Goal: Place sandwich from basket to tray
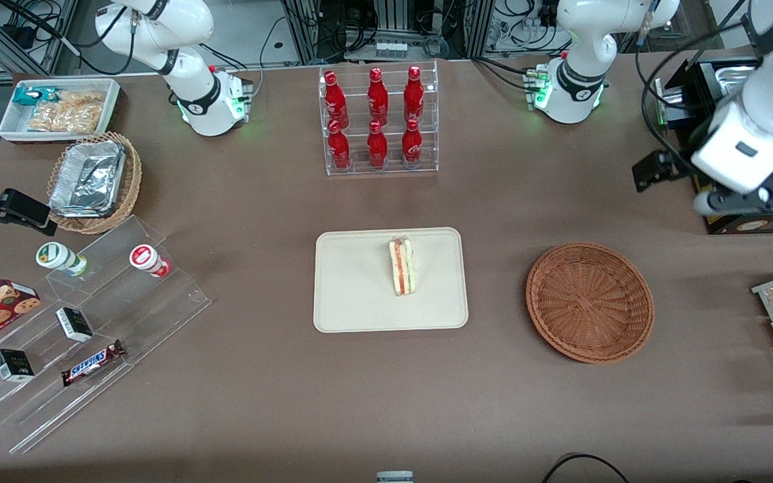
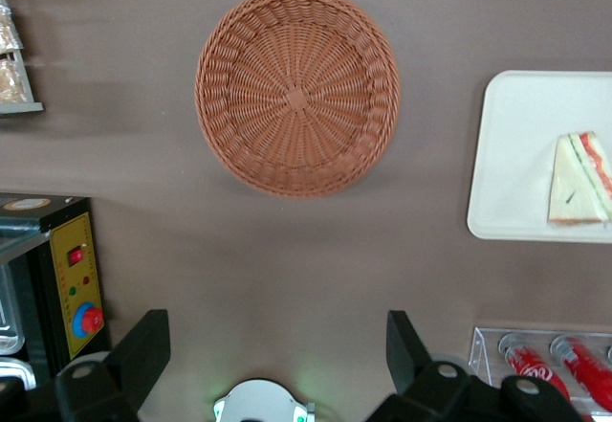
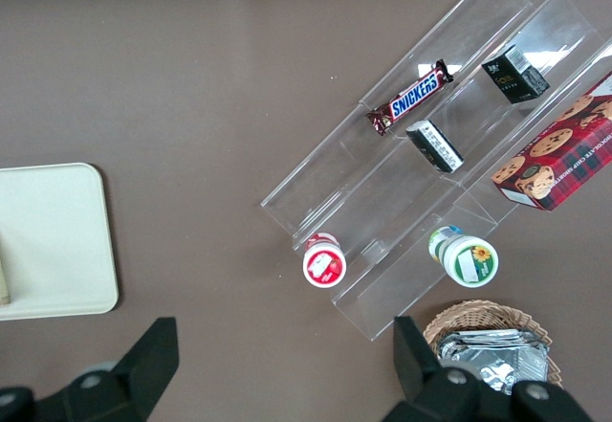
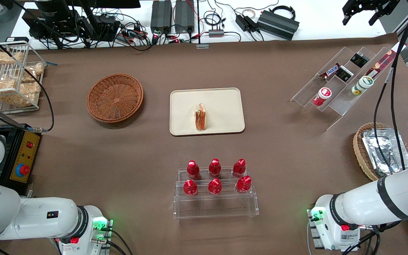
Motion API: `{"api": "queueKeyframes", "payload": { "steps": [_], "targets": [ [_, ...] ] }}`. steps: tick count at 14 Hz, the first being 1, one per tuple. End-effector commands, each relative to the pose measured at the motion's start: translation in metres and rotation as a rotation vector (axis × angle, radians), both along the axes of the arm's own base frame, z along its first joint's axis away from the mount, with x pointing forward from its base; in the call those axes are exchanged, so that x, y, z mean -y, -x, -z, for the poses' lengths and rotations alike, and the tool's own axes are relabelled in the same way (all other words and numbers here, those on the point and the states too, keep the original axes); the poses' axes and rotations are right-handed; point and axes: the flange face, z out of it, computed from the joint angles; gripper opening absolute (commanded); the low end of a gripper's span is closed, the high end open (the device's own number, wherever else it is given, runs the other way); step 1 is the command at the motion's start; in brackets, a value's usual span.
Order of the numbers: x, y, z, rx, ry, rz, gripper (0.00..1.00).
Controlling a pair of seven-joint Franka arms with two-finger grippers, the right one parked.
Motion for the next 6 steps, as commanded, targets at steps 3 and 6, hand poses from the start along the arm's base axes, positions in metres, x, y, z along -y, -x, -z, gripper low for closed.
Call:
{"api": "queueKeyframes", "payload": {
  "steps": [3,6],
  "targets": [
    [0.008,0.033,-0.004,0.008,-0.028,0.008,1.00],
    [0.014,0.036,-0.009,0.012,0.001,0.018,1.00]
  ]
}}
